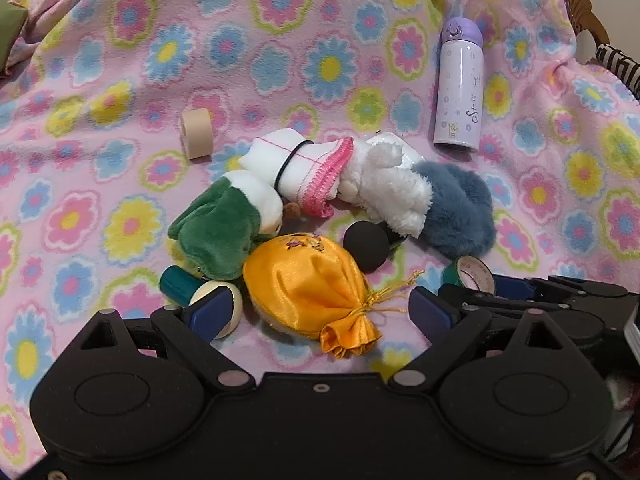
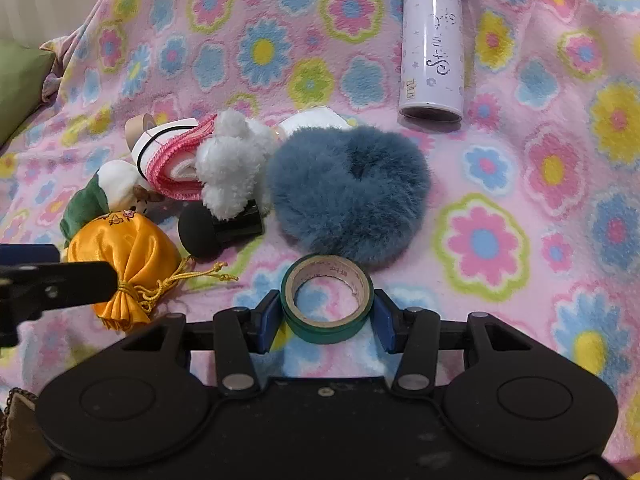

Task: Organize soft objects
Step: 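Close the left tool on the orange satin pouch while the right tool grips the green tape roll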

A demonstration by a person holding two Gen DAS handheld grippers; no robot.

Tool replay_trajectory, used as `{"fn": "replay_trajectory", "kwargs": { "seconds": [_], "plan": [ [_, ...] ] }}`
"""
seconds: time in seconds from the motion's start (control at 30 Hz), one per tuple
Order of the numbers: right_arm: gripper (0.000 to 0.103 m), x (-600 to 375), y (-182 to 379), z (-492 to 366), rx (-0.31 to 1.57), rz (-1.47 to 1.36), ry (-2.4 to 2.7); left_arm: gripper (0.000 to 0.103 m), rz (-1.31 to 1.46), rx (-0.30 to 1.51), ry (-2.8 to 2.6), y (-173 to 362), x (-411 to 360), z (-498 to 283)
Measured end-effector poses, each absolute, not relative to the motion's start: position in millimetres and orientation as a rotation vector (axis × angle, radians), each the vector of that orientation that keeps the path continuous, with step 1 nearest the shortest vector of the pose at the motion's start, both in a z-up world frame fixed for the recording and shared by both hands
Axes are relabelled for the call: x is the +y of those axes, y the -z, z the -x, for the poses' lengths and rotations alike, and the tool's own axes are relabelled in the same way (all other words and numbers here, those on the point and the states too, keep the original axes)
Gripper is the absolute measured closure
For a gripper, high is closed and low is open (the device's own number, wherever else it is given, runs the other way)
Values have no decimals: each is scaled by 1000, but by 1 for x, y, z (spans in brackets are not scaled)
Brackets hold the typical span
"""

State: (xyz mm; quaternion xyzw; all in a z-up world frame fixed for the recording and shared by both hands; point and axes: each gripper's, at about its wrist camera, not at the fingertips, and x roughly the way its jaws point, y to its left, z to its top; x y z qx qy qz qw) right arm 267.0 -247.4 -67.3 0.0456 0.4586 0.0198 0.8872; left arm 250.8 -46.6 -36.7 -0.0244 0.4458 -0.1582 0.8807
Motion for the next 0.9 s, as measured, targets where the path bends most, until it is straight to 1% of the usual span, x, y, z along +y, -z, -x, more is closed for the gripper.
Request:
{"fn": "replay_trajectory", "kwargs": {
  "seconds": [0.3,0.4,0.5,0.73,0.9],
  "plan": [
    [55,-263,56,-255,938,-113,-29,11,19,941,275,50,-65,-268],
    [55,-267,58,-252,944,-124,-20,11,12,973,273,58,-67,-273],
    [55,-269,62,-252,951,-128,-11,10,-26,966,272,64,-73,-272],
    [55,-266,67,-259,972,-128,1,4,-99,943,281,77,-85,-274],
    [55,-266,68,-262,974,-133,-1,4,-100,914,295,83,-87,-275]
  ]
}}
